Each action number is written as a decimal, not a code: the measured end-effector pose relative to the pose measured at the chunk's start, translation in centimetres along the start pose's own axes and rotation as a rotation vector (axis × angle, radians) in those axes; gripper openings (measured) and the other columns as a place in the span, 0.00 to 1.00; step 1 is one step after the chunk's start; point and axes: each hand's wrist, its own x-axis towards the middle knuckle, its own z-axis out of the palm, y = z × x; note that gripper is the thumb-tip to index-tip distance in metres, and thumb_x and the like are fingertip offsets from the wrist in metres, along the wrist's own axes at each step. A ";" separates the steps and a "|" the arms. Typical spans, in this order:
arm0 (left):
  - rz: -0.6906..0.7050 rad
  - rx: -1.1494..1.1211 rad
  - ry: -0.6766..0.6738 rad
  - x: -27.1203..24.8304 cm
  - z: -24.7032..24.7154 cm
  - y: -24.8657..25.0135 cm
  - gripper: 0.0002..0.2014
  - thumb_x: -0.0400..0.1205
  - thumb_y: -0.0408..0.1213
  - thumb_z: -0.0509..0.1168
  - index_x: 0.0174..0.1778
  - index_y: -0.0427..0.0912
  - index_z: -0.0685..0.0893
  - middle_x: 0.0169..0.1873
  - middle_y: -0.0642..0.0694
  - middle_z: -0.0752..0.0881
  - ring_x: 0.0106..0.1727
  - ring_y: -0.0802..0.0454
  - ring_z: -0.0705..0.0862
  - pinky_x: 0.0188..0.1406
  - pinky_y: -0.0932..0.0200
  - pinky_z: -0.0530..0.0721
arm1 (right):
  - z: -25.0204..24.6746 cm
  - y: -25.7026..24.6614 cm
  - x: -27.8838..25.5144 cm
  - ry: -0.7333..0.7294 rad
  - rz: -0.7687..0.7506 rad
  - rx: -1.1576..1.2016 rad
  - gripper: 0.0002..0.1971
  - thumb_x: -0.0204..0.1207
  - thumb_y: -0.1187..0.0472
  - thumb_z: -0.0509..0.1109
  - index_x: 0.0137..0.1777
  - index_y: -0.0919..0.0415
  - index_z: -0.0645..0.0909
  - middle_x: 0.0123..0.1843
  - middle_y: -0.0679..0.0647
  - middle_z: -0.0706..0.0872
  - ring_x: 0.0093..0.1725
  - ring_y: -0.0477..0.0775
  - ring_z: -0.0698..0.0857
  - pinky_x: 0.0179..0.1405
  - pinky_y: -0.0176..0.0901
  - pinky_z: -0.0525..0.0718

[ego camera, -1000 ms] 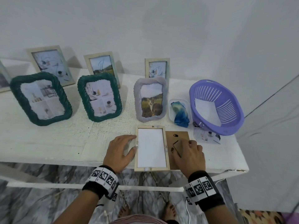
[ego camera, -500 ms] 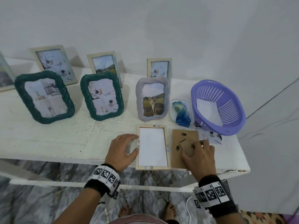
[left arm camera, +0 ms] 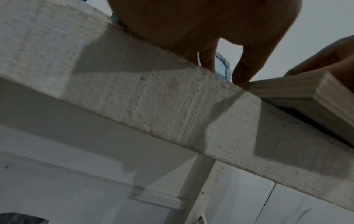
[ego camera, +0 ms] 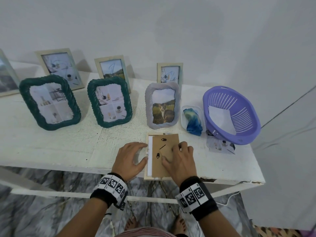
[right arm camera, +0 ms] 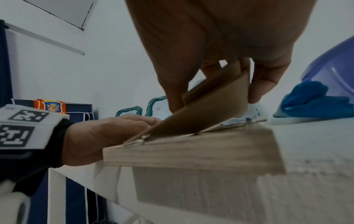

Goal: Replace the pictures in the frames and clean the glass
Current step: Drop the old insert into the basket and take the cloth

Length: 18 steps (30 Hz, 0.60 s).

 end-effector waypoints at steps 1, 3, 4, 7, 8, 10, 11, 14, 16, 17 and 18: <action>0.003 0.003 0.002 0.0 0.0 0.0 0.23 0.77 0.57 0.62 0.67 0.56 0.81 0.63 0.60 0.82 0.66 0.60 0.73 0.64 0.54 0.69 | 0.3 -0.2 0.1 -0.002 -0.003 0.009 0.20 0.58 0.46 0.80 0.34 0.61 0.80 0.38 0.59 0.77 0.36 0.60 0.76 0.36 0.52 0.82; 0.005 0.001 0.002 0.0 0.0 0.0 0.22 0.77 0.57 0.62 0.67 0.57 0.81 0.63 0.62 0.81 0.66 0.61 0.73 0.64 0.54 0.69 | 0.9 -0.5 0.1 -0.010 -0.007 0.030 0.20 0.59 0.45 0.79 0.35 0.62 0.80 0.38 0.60 0.78 0.36 0.60 0.77 0.36 0.52 0.82; 0.005 -0.001 0.003 0.1 0.0 -0.1 0.22 0.77 0.56 0.63 0.67 0.57 0.81 0.63 0.63 0.81 0.66 0.62 0.73 0.64 0.54 0.69 | 1.2 -0.7 0.2 -0.020 -0.006 0.032 0.20 0.60 0.45 0.79 0.35 0.63 0.80 0.38 0.60 0.78 0.37 0.61 0.77 0.36 0.52 0.82; 0.007 0.004 0.001 0.1 0.1 -0.2 0.22 0.77 0.56 0.64 0.67 0.58 0.81 0.63 0.66 0.80 0.67 0.62 0.73 0.65 0.55 0.69 | 1.8 -0.8 0.4 -0.075 0.013 -0.009 0.21 0.63 0.43 0.77 0.37 0.62 0.81 0.39 0.60 0.79 0.39 0.61 0.77 0.35 0.51 0.80; 0.008 0.006 0.001 0.1 0.1 -0.3 0.22 0.77 0.56 0.64 0.67 0.58 0.81 0.63 0.66 0.80 0.67 0.62 0.73 0.65 0.55 0.69 | 2.0 -0.8 0.4 -0.087 0.014 -0.019 0.21 0.63 0.42 0.76 0.36 0.62 0.81 0.38 0.59 0.79 0.39 0.61 0.77 0.34 0.51 0.80; 0.006 0.010 0.005 0.1 0.1 -0.4 0.22 0.77 0.56 0.64 0.67 0.58 0.81 0.63 0.66 0.80 0.67 0.62 0.73 0.65 0.55 0.68 | 2.0 -0.6 0.3 -0.099 0.000 -0.025 0.21 0.64 0.42 0.77 0.36 0.62 0.82 0.38 0.59 0.79 0.38 0.61 0.77 0.33 0.51 0.80; 0.005 0.012 0.005 0.1 0.1 -0.3 0.22 0.77 0.57 0.63 0.67 0.58 0.81 0.63 0.65 0.80 0.67 0.62 0.73 0.65 0.55 0.68 | 2.0 -0.3 0.2 -0.094 -0.019 -0.012 0.20 0.66 0.42 0.75 0.37 0.62 0.82 0.40 0.59 0.80 0.40 0.61 0.77 0.35 0.52 0.80; 0.006 0.016 0.003 0.1 0.1 -0.2 0.22 0.77 0.57 0.63 0.67 0.58 0.81 0.62 0.66 0.79 0.66 0.63 0.72 0.64 0.56 0.67 | 1.7 1.3 0.3 -0.155 -0.054 0.166 0.16 0.78 0.47 0.67 0.47 0.61 0.85 0.52 0.57 0.78 0.52 0.60 0.74 0.51 0.49 0.77; 0.002 0.013 0.008 0.1 0.1 -0.1 0.22 0.76 0.56 0.63 0.67 0.58 0.81 0.62 0.67 0.79 0.66 0.64 0.71 0.64 0.57 0.66 | 1.5 3.0 0.6 -0.187 -0.031 0.330 0.11 0.79 0.54 0.67 0.55 0.59 0.86 0.57 0.55 0.77 0.57 0.58 0.74 0.57 0.46 0.76; 0.001 0.010 0.009 0.1 0.1 -0.1 0.22 0.76 0.56 0.63 0.67 0.57 0.81 0.62 0.67 0.79 0.66 0.64 0.72 0.64 0.57 0.67 | 1.3 3.9 0.7 -0.177 -0.021 0.384 0.11 0.79 0.57 0.68 0.58 0.58 0.85 0.58 0.55 0.77 0.57 0.56 0.75 0.58 0.46 0.77; 0.001 0.008 0.008 0.1 0.1 0.0 0.22 0.76 0.56 0.63 0.67 0.57 0.81 0.62 0.66 0.79 0.65 0.64 0.72 0.64 0.56 0.67 | 1.2 4.8 0.9 -0.166 -0.022 0.426 0.11 0.78 0.60 0.69 0.59 0.58 0.85 0.57 0.54 0.78 0.56 0.55 0.77 0.57 0.44 0.79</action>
